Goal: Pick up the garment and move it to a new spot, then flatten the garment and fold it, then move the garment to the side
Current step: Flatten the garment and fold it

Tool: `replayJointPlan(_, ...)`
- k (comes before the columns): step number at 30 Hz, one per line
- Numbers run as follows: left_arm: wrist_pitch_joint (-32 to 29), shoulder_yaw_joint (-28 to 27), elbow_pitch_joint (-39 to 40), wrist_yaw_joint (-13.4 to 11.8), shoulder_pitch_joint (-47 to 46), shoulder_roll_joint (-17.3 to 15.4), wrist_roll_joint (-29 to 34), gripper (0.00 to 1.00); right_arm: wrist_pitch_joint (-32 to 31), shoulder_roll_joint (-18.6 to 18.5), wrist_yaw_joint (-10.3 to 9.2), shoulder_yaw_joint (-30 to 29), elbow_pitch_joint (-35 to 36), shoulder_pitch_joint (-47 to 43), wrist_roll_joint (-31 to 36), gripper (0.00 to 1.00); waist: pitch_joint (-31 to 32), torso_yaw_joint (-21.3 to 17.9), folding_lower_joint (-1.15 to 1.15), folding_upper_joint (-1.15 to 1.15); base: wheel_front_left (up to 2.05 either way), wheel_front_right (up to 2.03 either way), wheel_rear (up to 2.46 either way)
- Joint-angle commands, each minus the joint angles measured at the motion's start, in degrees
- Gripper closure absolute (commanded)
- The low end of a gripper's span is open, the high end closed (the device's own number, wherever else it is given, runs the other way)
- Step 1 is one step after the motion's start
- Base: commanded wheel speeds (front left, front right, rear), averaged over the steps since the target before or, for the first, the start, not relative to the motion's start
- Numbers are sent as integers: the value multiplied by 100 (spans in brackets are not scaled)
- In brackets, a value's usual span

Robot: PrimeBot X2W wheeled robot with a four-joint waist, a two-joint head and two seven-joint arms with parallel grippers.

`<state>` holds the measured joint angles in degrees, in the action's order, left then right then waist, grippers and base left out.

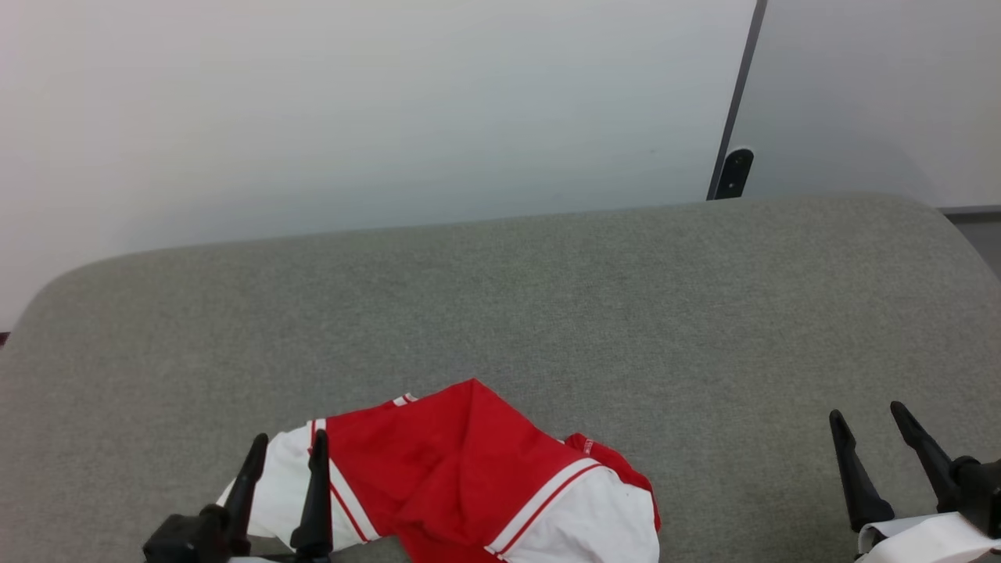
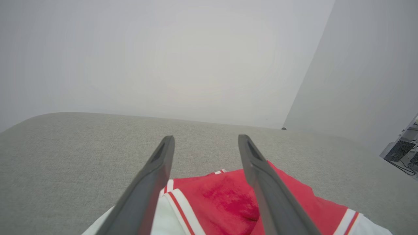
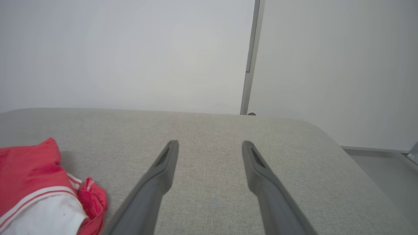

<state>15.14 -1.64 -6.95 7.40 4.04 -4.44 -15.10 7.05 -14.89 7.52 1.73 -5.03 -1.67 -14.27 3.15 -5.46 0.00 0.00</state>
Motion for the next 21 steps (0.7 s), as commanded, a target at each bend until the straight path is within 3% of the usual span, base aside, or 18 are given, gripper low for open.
replayJointPlan(1,-2,-6,-23,17,-61,-54,-4,0,55,71,-6,-32,-27,6,-3,0,-55,-43,0,0,0,0,0)
replayJointPlan(5,-2,69,-273,17,-181,-266,-69,0,69,135,-6,-26,-87,-22,11,0,-67,-1,0,0,0,0,0)
replayJointPlan(12,-391,814,-1019,16,-987,-1356,-727,0,57,168,-6,36,-112,-10,1,0,-129,67,0,0,0,0,0)
replayJointPlan(16,-1337,1286,-1322,8,-1601,-1980,-1577,0,62,183,-6,111,-62,53,20,0,-244,33,0,0,0,0,0)
replayJointPlan(21,-3003,1720,-1746,8,-2341,-2605,-2715,0,25,170,-6,176,62,144,2,0,-485,-79,0,0,0,0,0)
